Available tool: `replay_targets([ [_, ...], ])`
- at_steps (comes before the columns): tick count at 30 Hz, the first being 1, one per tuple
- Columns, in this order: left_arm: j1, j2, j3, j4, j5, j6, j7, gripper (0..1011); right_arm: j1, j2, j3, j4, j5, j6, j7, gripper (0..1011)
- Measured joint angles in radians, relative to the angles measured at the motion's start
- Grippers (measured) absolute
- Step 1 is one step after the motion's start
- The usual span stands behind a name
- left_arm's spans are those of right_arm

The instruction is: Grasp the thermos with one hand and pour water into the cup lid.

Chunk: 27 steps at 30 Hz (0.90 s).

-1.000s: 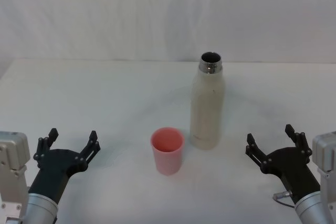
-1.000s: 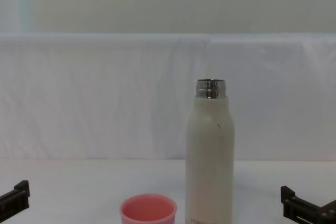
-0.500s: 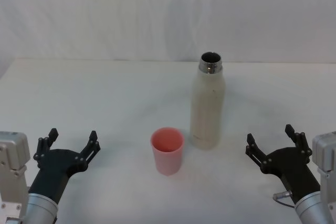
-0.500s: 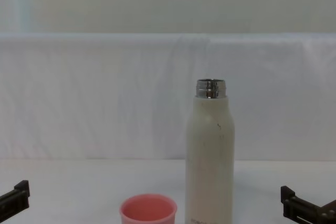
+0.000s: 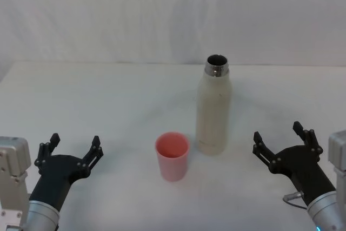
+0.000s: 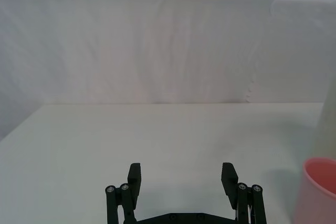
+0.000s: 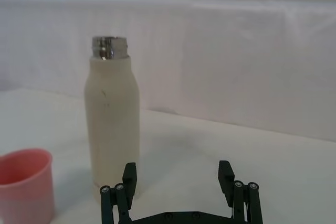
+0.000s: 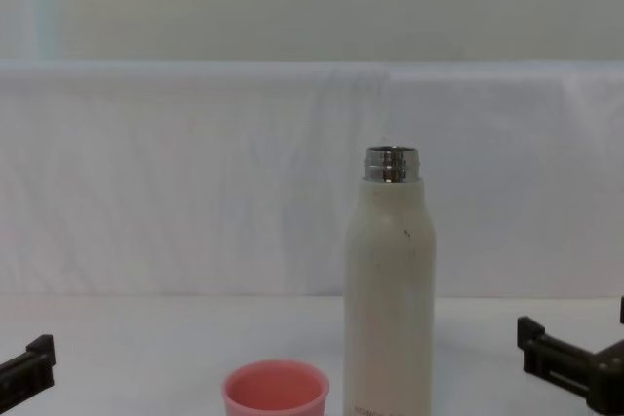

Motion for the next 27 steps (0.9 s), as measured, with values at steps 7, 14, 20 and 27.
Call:
replay_targets([
  [7, 0.0, 0.0, 0.0, 0.0, 0.0, 0.0, 0.0, 1001, 0.003, 0.008, 0.02, -0.035, 0.03, 0.027, 0.068, 1000],
  [14, 0.0, 0.0, 0.0, 0.0, 0.0, 0.0, 0.0, 1001, 0.022, 0.027, 0.027, -0.056, 0.056, 0.069, 0.14, 1000],
  [20, 0.0, 0.0, 0.0, 0.0, 0.0, 0.0, 0.0, 1001, 0.046, 0.04, 0.016, -0.058, 0.071, 0.099, 0.174, 1000],
  [27, 0.0, 0.0, 0.0, 0.0, 0.0, 0.0, 0.0, 1001, 0.058, 0.041, -0.002, -0.054, 0.075, 0.112, 0.18, 1000],
])
